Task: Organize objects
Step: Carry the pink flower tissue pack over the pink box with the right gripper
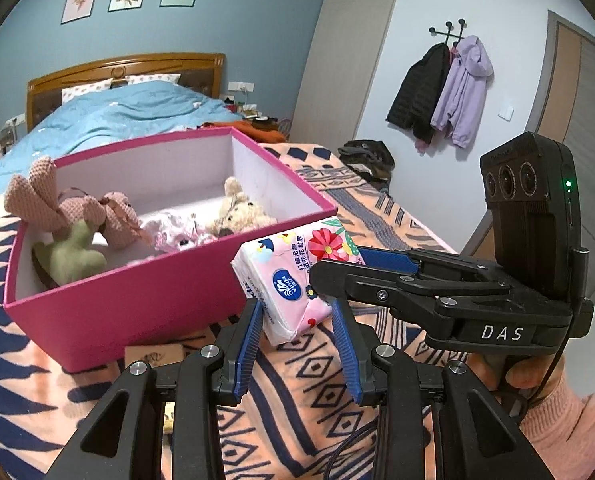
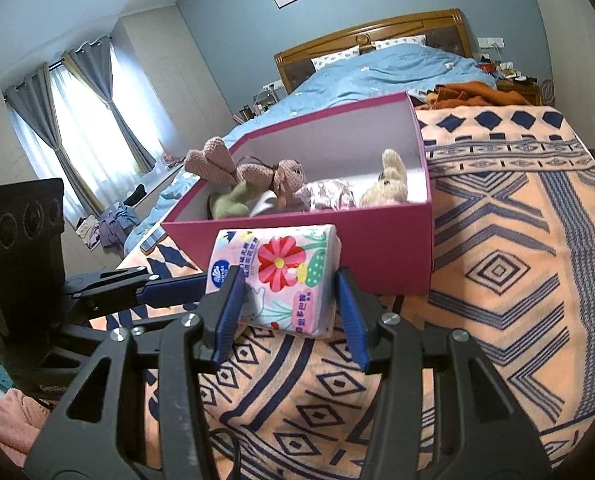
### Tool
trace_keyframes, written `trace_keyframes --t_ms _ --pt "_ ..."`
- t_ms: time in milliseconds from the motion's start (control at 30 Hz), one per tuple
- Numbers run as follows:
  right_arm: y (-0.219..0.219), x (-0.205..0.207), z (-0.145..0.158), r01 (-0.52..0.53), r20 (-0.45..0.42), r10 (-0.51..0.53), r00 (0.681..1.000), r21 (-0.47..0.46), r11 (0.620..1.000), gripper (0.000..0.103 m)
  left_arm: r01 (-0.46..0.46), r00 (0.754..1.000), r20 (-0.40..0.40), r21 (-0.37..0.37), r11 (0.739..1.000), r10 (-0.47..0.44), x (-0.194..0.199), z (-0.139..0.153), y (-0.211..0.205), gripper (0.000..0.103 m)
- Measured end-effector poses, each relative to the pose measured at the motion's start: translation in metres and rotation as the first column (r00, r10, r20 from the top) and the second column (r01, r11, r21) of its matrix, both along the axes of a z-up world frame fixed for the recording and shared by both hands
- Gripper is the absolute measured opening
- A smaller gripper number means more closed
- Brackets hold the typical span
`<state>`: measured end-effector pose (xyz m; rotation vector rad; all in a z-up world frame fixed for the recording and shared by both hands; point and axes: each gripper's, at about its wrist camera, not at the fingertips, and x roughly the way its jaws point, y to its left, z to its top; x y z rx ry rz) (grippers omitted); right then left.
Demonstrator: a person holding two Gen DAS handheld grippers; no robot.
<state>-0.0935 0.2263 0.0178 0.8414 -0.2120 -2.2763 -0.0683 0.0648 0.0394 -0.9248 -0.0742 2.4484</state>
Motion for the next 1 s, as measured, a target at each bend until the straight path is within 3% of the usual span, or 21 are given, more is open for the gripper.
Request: trace_keyframes --t_ms 1000 --pt "-0.003 -0.038 0.039 0.029 -0.087 -0.031 0.996 -0.023 0.999 0.050 0.007 0.995 -0.102 0.020 1.000 -0.005 -0.036 0.033 -0.003 0.036"
